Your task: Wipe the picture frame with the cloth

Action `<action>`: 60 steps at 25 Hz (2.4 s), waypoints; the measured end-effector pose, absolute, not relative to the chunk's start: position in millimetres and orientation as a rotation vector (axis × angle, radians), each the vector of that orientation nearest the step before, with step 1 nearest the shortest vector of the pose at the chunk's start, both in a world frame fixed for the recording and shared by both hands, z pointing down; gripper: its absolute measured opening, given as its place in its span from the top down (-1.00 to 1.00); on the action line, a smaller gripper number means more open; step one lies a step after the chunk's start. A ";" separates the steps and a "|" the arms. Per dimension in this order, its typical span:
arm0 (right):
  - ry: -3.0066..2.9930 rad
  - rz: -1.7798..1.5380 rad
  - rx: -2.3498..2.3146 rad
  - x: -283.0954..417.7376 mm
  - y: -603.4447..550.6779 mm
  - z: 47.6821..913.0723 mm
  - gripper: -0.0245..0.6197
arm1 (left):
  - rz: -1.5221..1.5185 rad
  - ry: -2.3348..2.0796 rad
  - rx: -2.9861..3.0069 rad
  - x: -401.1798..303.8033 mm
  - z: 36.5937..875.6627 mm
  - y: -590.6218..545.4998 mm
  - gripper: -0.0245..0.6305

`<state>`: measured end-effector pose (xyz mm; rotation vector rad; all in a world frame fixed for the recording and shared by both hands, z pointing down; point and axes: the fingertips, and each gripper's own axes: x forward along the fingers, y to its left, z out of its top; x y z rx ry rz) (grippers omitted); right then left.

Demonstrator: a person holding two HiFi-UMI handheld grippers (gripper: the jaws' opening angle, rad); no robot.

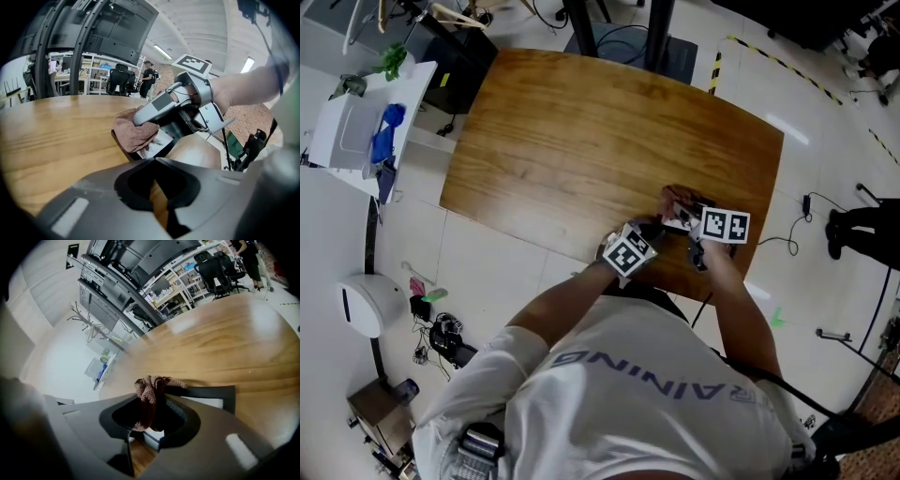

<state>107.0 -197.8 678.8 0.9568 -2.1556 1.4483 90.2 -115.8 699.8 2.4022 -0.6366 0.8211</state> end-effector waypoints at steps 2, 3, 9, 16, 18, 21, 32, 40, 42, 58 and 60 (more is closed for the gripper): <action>-2.139 1.459 0.994 120.3 -197.2 680.1 0.57 | 0.819 -0.636 2.400 90.1 700.0 -115.2 0.91; -2.133 1.467 1.012 127.6 -196.3 680.5 0.57 | 0.817 -0.636 2.398 89.8 700.1 -115.0 0.91; -2.139 1.559 1.125 172.0 -193.2 680.3 0.56 | 0.798 -0.637 2.389 87.6 700.1 -116.4 0.91; -2.119 1.565 1.240 216.4 -185.6 677.5 0.56 | 0.811 -0.617 2.388 86.5 702.6 -114.6 0.91; -2.109 1.558 1.275 225.0 -183.6 676.2 0.56 | 0.885 -0.606 2.392 84.8 707.4 -110.4 0.91; -2.104 1.564 1.324 235.6 -184.1 675.2 0.56 | 0.924 -0.602 2.427 85.1 713.9 -107.0 0.91; -2.112 1.546 1.322 229.0 -181.1 675.4 0.56 | 0.749 -0.595 2.447 84.1 695.6 -123.4 0.91; -2.223 1.558 1.258 199.9 -183.6 648.3 0.56 | 0.818 -0.609 2.407 86.4 702.2 -126.9 0.91; -2.274 1.548 1.182 173.9 -186.8 639.0 0.56 | 0.823 -0.614 2.404 85.9 702.6 -127.4 0.90; -2.141 1.600 1.066 131.6 -173.8 677.6 0.56 | 0.818 -0.647 2.370 84.1 703.8 -129.6 0.90; -2.126 1.599 1.097 144.3 -171.1 678.7 0.56 | 0.816 -0.654 2.367 83.5 703.9 -130.1 0.90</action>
